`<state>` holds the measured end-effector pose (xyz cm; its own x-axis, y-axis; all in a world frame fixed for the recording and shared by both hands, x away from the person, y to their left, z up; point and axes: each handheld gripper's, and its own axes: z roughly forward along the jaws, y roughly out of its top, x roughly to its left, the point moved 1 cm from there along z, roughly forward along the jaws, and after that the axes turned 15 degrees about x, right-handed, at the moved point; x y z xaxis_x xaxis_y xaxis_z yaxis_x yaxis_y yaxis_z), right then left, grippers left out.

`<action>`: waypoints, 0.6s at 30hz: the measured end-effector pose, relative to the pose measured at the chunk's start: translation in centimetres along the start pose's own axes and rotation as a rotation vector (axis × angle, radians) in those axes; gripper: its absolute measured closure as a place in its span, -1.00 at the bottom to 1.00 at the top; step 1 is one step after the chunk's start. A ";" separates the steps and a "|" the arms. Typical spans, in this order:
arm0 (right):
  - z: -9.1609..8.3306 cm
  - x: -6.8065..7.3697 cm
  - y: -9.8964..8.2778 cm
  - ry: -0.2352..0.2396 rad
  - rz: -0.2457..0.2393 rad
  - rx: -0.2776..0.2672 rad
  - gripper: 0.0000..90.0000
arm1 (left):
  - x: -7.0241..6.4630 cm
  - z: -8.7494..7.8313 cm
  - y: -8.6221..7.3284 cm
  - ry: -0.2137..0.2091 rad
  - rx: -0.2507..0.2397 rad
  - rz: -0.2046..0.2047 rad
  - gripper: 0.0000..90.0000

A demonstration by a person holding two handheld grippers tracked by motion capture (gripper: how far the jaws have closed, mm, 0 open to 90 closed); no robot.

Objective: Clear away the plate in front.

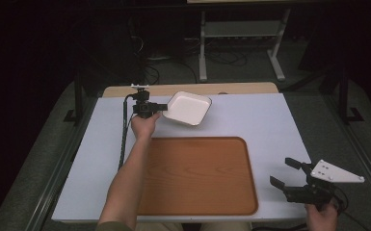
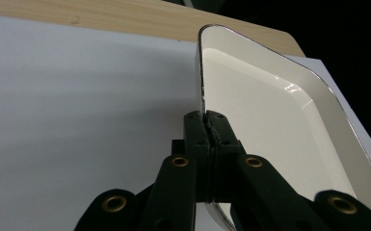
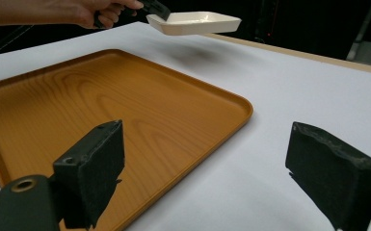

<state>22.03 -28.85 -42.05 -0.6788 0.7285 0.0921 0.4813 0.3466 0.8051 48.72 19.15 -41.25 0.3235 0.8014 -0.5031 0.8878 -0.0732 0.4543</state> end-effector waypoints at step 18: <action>0.1 0.2 0.1 -0.001 -0.002 0.005 -0.72 | 0.1 -3.4 -1.5 -0.034 -0.038 0.033 0.98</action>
<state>22.04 -28.62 -42.03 -0.6791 0.7286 0.0895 0.4823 0.3509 0.8027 46.32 21.32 -39.48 0.3637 0.7781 -0.5122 0.8638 -0.0758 0.4981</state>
